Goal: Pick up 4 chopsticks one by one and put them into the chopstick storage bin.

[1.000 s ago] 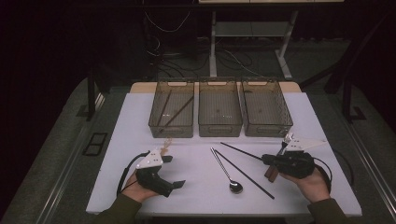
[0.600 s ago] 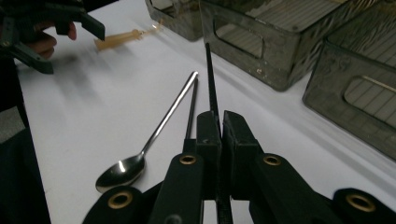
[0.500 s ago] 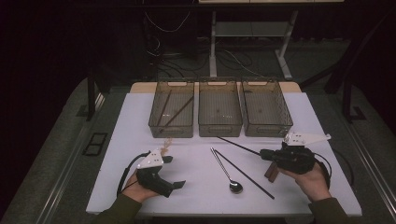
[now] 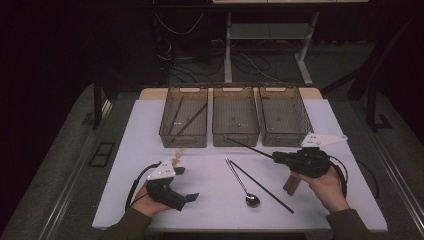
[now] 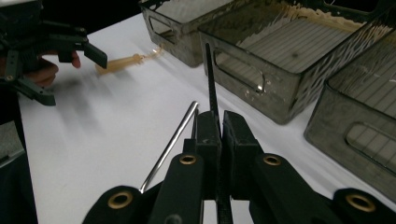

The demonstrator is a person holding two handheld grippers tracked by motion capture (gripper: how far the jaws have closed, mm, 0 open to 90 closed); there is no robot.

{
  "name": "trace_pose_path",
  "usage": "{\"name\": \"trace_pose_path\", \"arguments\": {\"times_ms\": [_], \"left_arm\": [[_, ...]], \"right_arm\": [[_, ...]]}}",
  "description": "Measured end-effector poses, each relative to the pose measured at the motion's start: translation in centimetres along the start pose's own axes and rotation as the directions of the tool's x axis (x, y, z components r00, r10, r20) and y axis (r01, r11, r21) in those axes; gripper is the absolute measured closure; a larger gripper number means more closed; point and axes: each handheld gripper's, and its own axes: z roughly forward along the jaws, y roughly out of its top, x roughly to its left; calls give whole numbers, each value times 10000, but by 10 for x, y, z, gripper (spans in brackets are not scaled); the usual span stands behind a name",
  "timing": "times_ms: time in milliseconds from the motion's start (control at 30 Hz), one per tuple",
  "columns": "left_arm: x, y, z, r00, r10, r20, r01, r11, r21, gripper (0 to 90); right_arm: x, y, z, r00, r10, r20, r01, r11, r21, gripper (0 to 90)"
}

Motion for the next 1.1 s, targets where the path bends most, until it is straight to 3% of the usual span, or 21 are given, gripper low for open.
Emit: {"name": "trace_pose_path", "arguments": {"times_ms": [200,400,667,1100], "left_arm": [[2,-1,2,9995,-324,34,323,9992,231,0],[-2,1,2,10000,50,-86,-48,9998,191,0],[-4,3,1,10000,39,-21,-38,9997,245,0],[-4,3,1,10000,40,-66,-39,9997,254,0]], "right_arm": [[-1,11,6,9999,-85,88,87,9997,-209,858],[-2,24,14,9997,-110,202,117,9993,-365,858],[-3,39,28,9995,-41,309,57,9986,-519,858],[0,65,62,9994,-71,342,77,9998,-196,858]]}}
